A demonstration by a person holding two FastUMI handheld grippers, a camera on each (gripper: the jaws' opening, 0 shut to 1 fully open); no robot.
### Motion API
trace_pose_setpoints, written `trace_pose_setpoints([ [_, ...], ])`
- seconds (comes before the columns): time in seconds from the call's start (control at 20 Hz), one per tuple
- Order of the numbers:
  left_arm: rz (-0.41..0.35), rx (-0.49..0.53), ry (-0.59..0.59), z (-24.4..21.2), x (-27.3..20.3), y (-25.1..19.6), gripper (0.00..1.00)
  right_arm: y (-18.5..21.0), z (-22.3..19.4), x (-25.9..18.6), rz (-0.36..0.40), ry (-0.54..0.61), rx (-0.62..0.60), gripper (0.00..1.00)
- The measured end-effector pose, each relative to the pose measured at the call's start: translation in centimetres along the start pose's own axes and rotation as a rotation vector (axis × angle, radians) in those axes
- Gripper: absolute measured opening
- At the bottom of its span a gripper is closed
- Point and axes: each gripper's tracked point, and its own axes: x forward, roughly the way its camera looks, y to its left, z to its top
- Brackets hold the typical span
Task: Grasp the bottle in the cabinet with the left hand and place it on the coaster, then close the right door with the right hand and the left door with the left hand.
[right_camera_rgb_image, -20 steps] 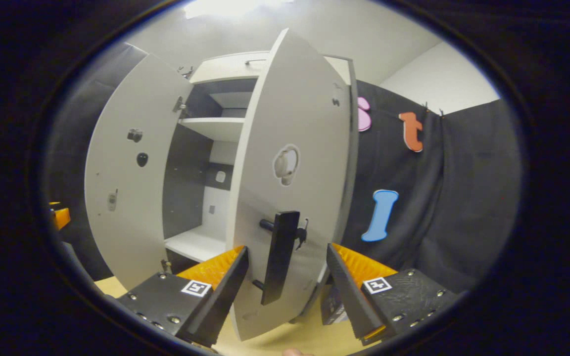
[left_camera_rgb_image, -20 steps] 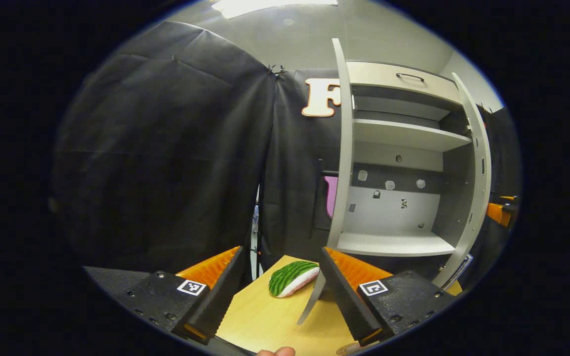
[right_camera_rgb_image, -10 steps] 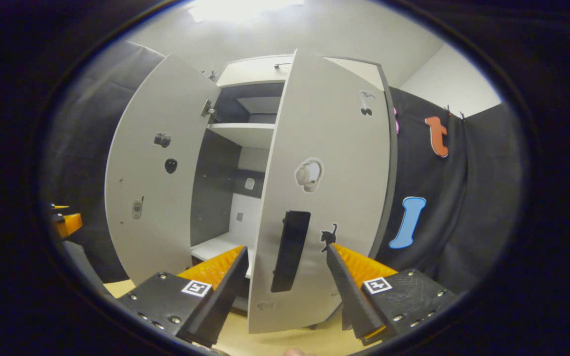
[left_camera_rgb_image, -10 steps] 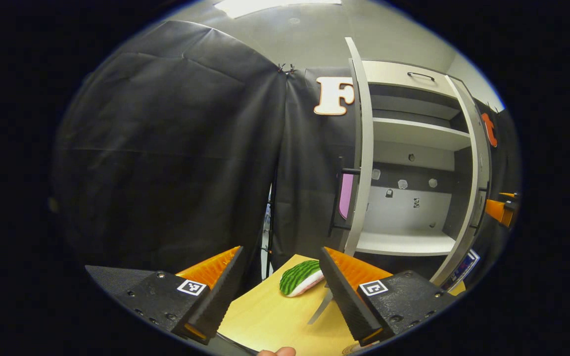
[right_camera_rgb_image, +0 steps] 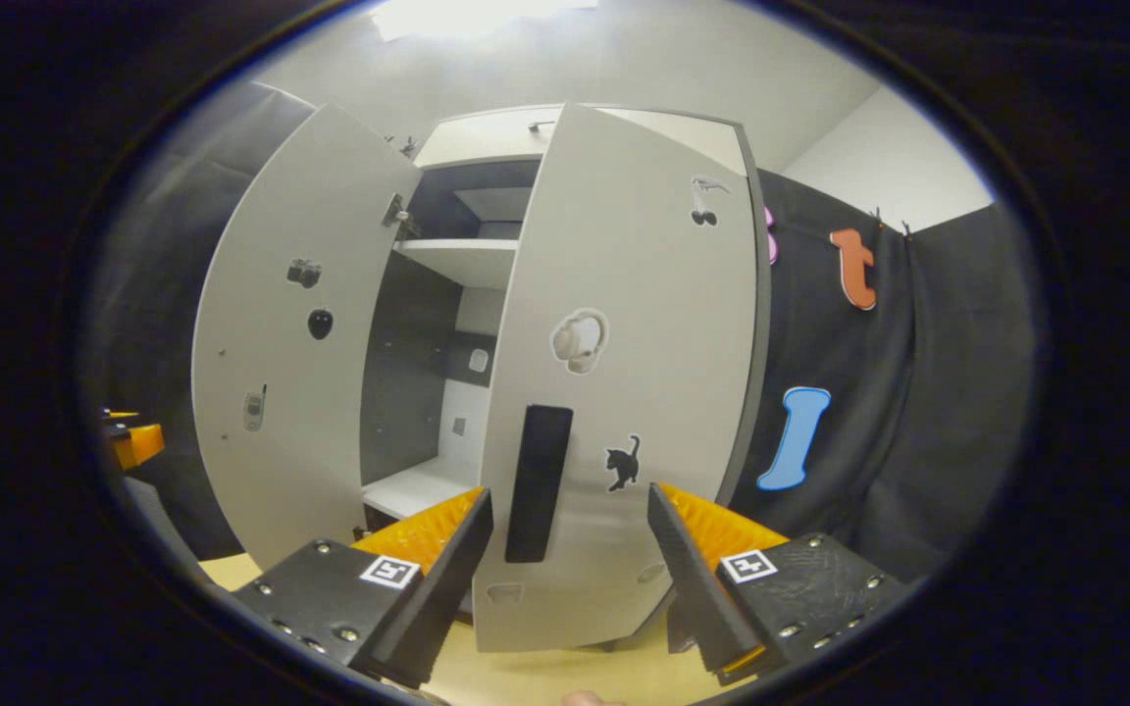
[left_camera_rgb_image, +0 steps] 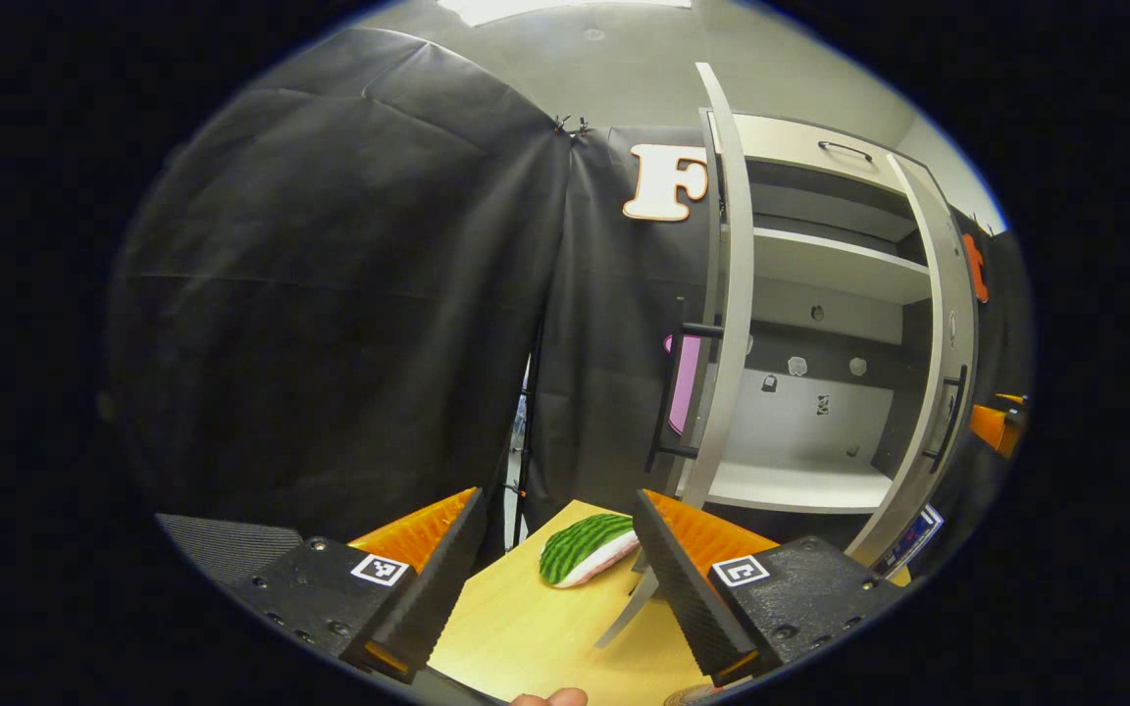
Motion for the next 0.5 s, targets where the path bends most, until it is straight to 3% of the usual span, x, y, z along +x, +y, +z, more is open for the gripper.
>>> trace_pose_setpoints([
  [0.05, -0.003, -0.003, 0.002, -0.1, 0.2, 0.0, 0.93, -0.1, 0.0, 0.0, -0.004, 0.000, -0.002, 0.93],
  [0.15, -0.015, -0.013, 0.006, -0.3, 0.5, -0.2, 0.97, -0.5, -0.1, 0.0, -0.015, 0.000, -0.008, 0.93],
  [0.25, -0.028, -0.021, 0.011, -0.6, 1.0, -0.3, 0.93, -0.9, -0.3, -0.1, -0.030, 0.002, -0.015, 0.93],
  [0.4, -0.048, -0.026, 0.016, -0.6, 2.7, -1.4, 0.97, -1.5, -0.3, 0.2, -0.053, 0.007, -0.016, 0.94],
  [0.45, -0.055, -0.029, 0.017, -0.5, 3.0, -1.6, 0.93, -1.7, -0.3, 0.2, -0.060, 0.008, -0.015, 0.96],
  [0.5, -0.061, -0.030, 0.019, -0.6, 3.2, -1.7, 0.96, -1.8, -0.4, 0.2, -0.066, 0.009, -0.013, 0.94],
])
